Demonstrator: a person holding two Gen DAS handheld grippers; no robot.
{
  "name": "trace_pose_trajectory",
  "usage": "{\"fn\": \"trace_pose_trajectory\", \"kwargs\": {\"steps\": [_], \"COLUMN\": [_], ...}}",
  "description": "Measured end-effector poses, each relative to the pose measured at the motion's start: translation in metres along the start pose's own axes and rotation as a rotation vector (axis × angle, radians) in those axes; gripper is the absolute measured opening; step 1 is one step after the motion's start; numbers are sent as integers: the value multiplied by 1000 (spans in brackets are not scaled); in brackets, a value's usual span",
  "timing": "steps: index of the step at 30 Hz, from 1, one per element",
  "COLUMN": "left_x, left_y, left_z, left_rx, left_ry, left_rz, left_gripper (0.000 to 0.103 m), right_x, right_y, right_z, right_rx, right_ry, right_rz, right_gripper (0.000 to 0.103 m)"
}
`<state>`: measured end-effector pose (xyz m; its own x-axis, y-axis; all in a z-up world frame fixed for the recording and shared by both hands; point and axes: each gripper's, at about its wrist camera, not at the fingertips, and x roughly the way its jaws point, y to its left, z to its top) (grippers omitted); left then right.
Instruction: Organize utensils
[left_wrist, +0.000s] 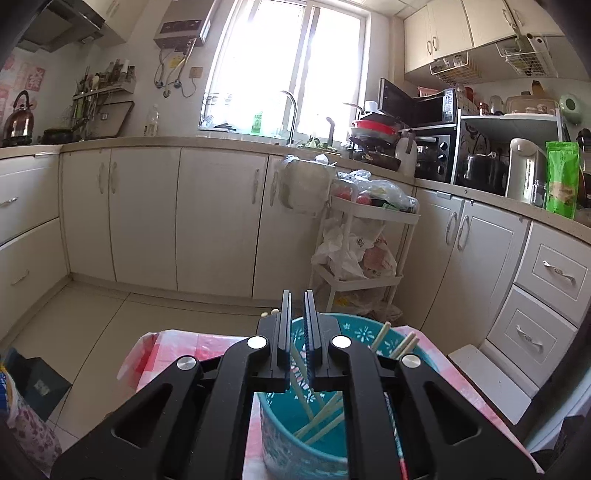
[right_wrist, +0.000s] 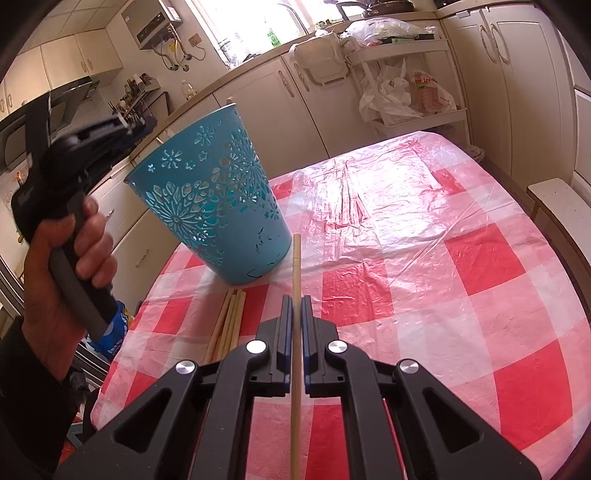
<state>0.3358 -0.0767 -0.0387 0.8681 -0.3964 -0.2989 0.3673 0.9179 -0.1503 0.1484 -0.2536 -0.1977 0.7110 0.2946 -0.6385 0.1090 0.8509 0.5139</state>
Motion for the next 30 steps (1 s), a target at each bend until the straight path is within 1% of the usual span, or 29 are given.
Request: {"fn": "trace_pose_trajectory", "kwargs": {"steps": [2, 4, 5, 8, 10, 13, 16, 20, 24, 27, 30], "left_x": [-13, -28, -36, -54, -60, -70, -80, -95, -103, -107, -106], "left_y": [6, 14, 19, 37, 47, 60, 64, 55, 42, 39, 42], "left_z": [-7, -14, -20, -38, -50, -67, -75, -74, -65, -58, -53], "left_rx": [-13, -33, -44, -87, -124, -197, -269, -329, -338, -334, -341], "left_ry": [3, -6, -6, 18, 46, 80, 89, 69, 45, 23, 7], "left_rz": [7, 25, 39, 61, 67, 67, 45, -7, -53, -67, -61], "left_gripper": [16, 33, 36, 36, 36, 36, 36, 36, 36, 36, 37], "right_x": [-4, -9, -11, -19, -28, -45, -57, -57, -50, -43, -36], "right_y": [-1, -3, -3, -3, 4, 26, 51, 78, 93, 98, 96], "right_z": [0, 1, 1, 5, 15, 39, 67, 104, 131, 147, 157], "right_rx": [8, 16, 19, 44, 41, 2, -30, -34, -15, -3, 8], "right_ry": [-19, -49, -61, -103, -155, -268, -394, -524, -632, -700, -740], "right_rz": [11, 22, 26, 48, 74, 113, 165, 236, 263, 287, 308], "right_gripper": [6, 6, 6, 6, 6, 6, 6, 6, 6, 6, 6]}}
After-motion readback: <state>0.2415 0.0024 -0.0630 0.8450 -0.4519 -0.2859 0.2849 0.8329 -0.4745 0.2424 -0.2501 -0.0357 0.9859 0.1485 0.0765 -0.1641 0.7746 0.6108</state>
